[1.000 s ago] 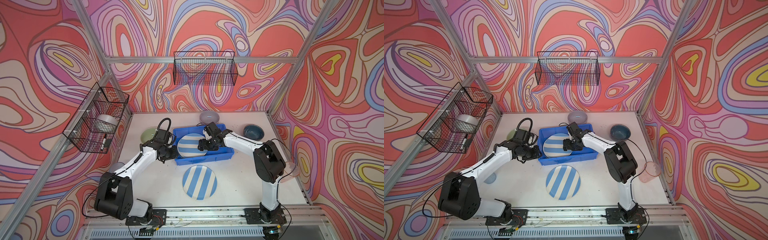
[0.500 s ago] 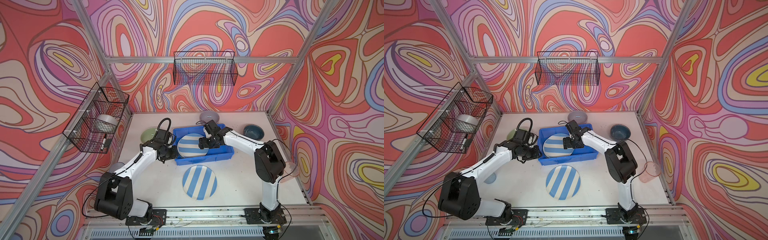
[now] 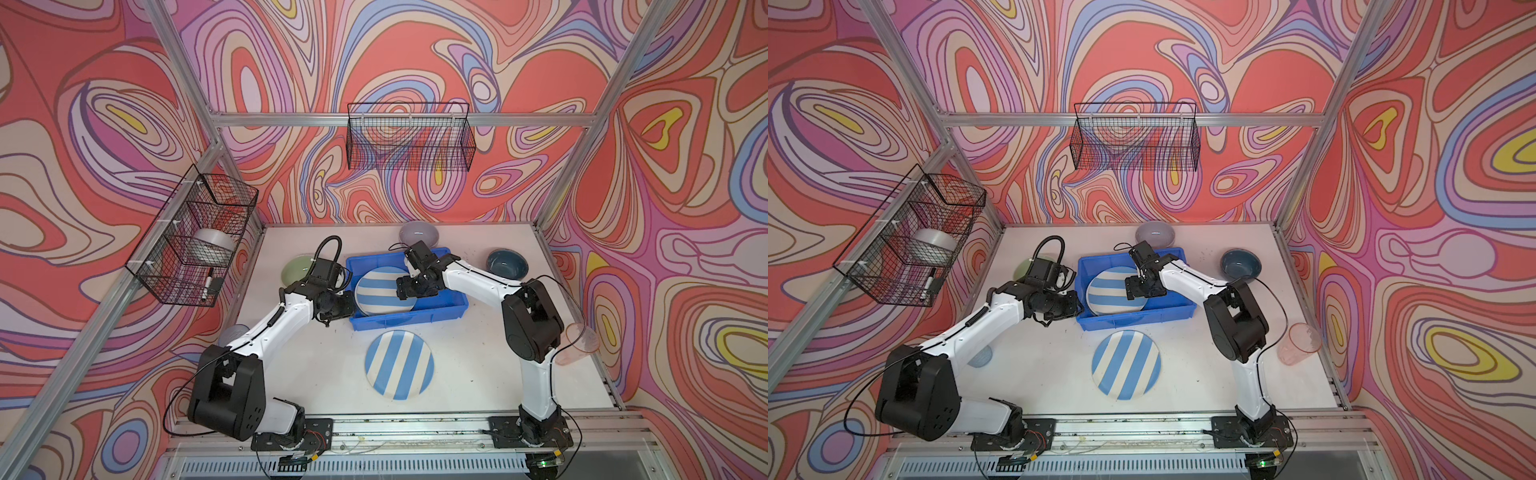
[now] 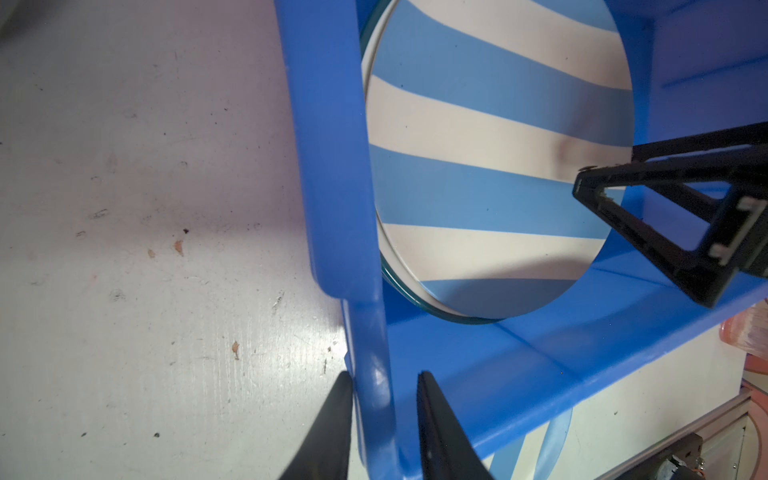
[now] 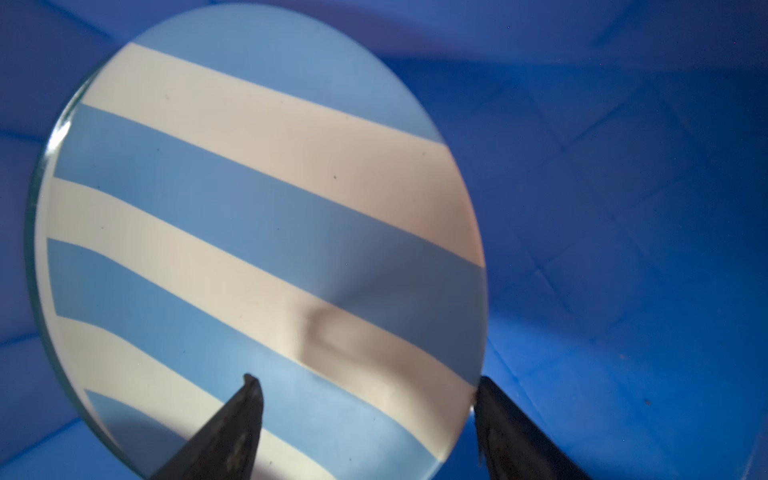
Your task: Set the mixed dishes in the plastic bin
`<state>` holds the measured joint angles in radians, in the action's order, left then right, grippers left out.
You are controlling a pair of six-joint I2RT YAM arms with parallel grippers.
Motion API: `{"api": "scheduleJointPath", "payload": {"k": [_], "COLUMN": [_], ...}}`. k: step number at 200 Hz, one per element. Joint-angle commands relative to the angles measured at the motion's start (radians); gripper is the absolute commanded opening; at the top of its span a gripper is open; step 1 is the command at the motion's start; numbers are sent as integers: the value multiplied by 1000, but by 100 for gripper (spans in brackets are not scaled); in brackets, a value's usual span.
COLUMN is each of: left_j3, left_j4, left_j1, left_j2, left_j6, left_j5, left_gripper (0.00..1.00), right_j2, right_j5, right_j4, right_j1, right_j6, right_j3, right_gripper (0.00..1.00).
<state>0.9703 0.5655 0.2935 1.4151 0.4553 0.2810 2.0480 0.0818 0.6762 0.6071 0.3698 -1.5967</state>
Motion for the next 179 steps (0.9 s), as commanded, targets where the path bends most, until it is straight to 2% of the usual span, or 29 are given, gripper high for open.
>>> {"api": "scheduleJointPath", "payload": {"k": [1, 68, 112, 132, 154, 179], "left_j3": [8, 4, -2, 1, 2, 3], "left_j4": [16, 9, 24, 50, 81, 124], "left_j1": [0, 1, 1, 0, 1, 1], "left_j2": [-13, -7, -24, -48, -82, -131], "left_j6": [-17, -18, -2, 5, 3, 0], "left_j5": [9, 17, -18, -48, -70, -24], "left_gripper": [30, 30, 31, 39, 43, 44], "right_j2": [23, 31, -5, -31, -64, -111], "right_j5": [28, 92, 34, -11, -44, -60], "right_j4": [13, 2, 24, 47, 67, 93], "right_j1": [14, 33, 32, 31, 32, 31], "right_j6": [-21, -36, -38, -40, -46, -40], "right_j3": [-34, -33, -22, -21, -19, -12], "right_gripper": [81, 81, 82, 84, 85, 84]}}
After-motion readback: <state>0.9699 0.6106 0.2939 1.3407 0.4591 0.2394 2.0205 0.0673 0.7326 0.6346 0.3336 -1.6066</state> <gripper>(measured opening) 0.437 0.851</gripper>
